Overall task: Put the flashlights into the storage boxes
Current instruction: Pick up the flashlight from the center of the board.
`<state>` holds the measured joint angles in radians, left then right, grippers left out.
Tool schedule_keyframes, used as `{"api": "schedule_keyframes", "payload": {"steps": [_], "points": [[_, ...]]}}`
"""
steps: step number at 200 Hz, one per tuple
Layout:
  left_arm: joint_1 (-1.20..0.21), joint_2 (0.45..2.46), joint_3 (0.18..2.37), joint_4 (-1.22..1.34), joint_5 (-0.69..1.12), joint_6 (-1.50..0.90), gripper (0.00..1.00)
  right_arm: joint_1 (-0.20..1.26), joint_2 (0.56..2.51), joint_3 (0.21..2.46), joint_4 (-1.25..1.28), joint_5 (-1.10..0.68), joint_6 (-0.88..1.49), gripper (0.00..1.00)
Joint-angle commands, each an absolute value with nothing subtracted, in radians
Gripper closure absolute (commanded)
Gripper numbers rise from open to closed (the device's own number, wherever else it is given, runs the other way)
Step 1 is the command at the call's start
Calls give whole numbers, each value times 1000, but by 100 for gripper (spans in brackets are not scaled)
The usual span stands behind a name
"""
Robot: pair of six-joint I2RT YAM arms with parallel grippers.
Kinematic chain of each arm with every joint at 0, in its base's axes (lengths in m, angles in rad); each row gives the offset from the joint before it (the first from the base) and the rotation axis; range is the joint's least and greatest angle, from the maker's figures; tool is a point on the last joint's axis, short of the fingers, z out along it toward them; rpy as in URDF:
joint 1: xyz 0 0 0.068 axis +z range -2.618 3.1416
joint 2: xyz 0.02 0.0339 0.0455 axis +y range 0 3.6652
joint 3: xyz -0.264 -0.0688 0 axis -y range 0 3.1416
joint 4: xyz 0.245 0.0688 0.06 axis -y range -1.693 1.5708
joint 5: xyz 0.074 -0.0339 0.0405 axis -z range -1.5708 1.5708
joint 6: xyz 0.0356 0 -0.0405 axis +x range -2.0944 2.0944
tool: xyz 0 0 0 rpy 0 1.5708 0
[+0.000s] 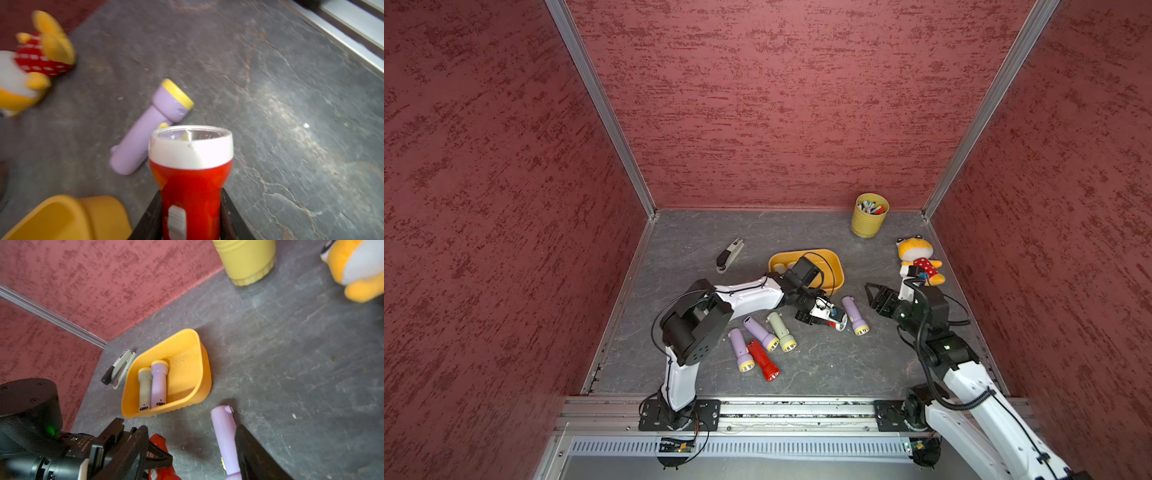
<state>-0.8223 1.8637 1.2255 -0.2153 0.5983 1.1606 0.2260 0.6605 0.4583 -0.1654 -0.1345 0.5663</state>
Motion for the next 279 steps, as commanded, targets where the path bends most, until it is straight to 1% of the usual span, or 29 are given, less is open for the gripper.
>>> {"api": "schedule_keyframes", "payload": {"steps": [1,19,32,47,66,93,126,146,181,245,264,279], "points": [[-819,1752,1140,190,616,801,68,223,601,427,-25,-129,519,32],[-820,1690,1094,313,486,585,68,222,558,393,82,-158,459,34],[-817,1655,1075,364,430,435,68,223,528,349,197,-190,424,36],[-806,1617,1043,447,412,283,68,224,502,264,395,-262,382,38],[-779,1583,989,620,443,68,68,224,512,171,626,-305,379,36],[-741,1584,924,862,470,-217,68,225,651,183,759,-465,365,35],[-713,1625,870,1127,533,-424,68,230,879,246,942,-644,442,35],[-709,1651,849,1226,558,-479,68,246,992,277,1042,-703,479,36],[-708,1670,849,1258,594,-509,69,294,1110,342,1086,-748,491,35],[-709,1667,853,1234,620,-500,68,343,1204,423,1126,-869,506,35],[-711,1667,856,1237,626,-502,68,348,1222,436,1126,-864,508,37],[-712,1667,856,1245,628,-506,68,350,1229,443,1123,-858,506,40]]}}
